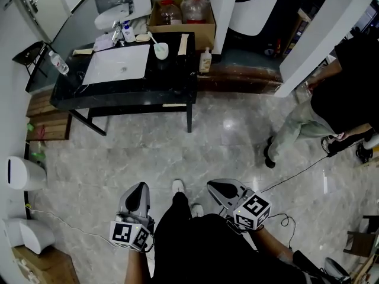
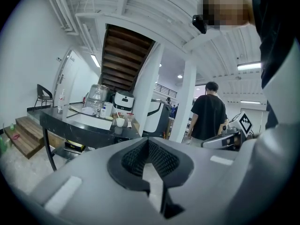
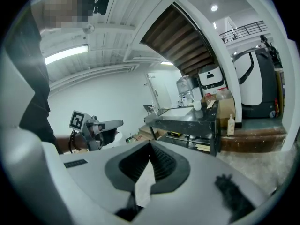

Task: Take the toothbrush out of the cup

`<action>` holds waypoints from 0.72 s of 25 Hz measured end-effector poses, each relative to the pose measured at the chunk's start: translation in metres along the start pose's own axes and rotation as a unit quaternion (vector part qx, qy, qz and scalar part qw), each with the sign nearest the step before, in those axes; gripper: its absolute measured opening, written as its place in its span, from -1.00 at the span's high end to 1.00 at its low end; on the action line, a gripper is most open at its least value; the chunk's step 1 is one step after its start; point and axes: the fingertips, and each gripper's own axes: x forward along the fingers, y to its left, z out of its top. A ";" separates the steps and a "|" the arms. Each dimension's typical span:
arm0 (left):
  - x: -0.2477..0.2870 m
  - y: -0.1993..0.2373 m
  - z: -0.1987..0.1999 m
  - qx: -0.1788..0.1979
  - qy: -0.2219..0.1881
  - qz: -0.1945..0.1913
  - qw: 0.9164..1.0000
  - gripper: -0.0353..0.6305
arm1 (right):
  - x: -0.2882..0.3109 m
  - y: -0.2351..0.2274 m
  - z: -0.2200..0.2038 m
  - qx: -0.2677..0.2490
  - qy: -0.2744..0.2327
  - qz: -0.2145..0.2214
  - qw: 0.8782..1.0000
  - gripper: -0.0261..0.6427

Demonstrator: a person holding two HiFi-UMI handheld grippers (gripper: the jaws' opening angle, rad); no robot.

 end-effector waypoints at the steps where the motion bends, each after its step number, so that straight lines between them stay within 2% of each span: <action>1: 0.005 0.007 0.003 -0.004 -0.002 -0.004 1.000 0.87 | 0.007 -0.002 0.007 0.003 -0.007 0.001 1.000 0.89; 7: 0.037 0.046 0.023 -0.011 -0.009 -0.011 1.000 0.87 | 0.050 -0.019 0.039 -0.007 -0.007 -0.004 1.000 0.89; 12: 0.057 0.058 0.038 0.015 0.002 -0.062 0.998 0.87 | 0.082 -0.027 0.068 0.019 -0.038 0.002 0.999 0.89; 15: 0.071 0.067 0.045 0.030 0.007 -0.074 0.997 0.87 | 0.093 -0.034 0.076 0.015 -0.037 -0.013 0.999 0.89; 18: 0.080 0.078 0.053 0.025 0.004 -0.081 0.996 0.87 | 0.101 -0.038 0.084 0.021 -0.041 -0.022 0.999 0.89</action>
